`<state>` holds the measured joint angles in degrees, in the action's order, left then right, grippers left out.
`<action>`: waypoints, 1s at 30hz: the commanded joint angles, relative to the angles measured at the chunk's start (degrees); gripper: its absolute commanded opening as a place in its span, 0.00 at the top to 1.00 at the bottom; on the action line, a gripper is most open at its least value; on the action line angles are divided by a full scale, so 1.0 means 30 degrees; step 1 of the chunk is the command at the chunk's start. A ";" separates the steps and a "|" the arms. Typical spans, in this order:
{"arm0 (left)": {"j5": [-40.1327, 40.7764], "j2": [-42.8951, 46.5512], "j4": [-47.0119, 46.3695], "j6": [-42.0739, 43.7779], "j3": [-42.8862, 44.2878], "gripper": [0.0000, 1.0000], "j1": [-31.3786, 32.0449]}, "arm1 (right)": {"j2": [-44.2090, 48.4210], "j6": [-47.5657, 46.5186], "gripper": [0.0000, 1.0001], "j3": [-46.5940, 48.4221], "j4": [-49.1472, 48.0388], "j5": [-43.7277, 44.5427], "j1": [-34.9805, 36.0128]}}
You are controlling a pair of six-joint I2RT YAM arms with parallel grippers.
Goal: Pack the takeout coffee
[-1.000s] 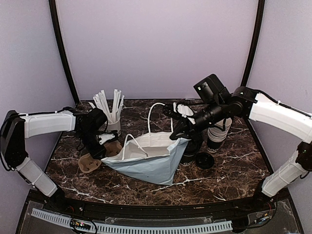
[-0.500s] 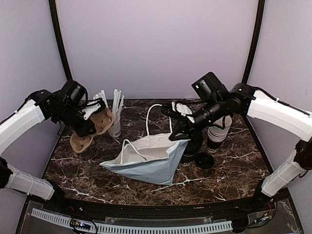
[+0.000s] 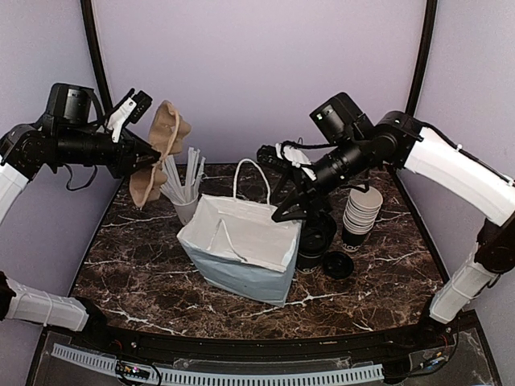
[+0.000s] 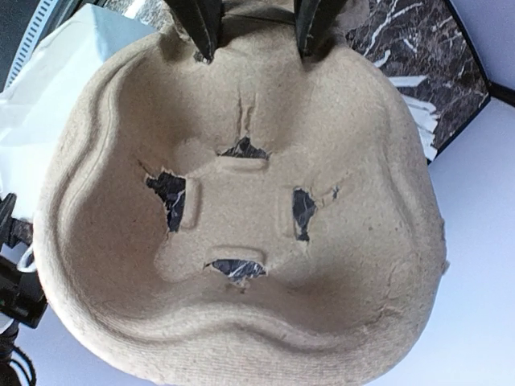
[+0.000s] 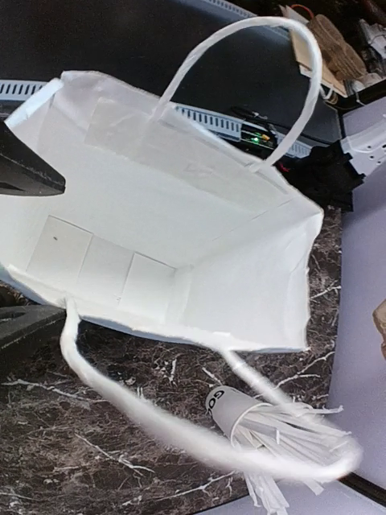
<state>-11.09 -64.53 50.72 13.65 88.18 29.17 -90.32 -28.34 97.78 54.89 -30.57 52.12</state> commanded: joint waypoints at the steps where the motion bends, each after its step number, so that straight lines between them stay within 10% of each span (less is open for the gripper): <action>1: -0.2797 -0.0344 -0.2224 -0.0778 0.1693 0.75 0.0323 | 0.0386 0.0375 0.48 0.0951 0.0531 -0.0072 0.0059; 18: -0.6289 -0.1749 -0.8916 -0.2596 0.1253 0.75 0.1191 | 0.0670 0.1433 0.40 0.2781 0.0093 0.0898 0.1313; 30: -0.5200 -0.1568 -0.9810 -0.3813 0.0725 0.75 0.1278 | -0.1340 0.4474 0.43 0.2897 -0.2127 0.7653 0.5155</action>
<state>-27.14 -70.70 23.59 3.77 90.94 32.60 -95.00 -18.55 106.98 52.47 -15.40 67.26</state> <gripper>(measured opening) 0.274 0.584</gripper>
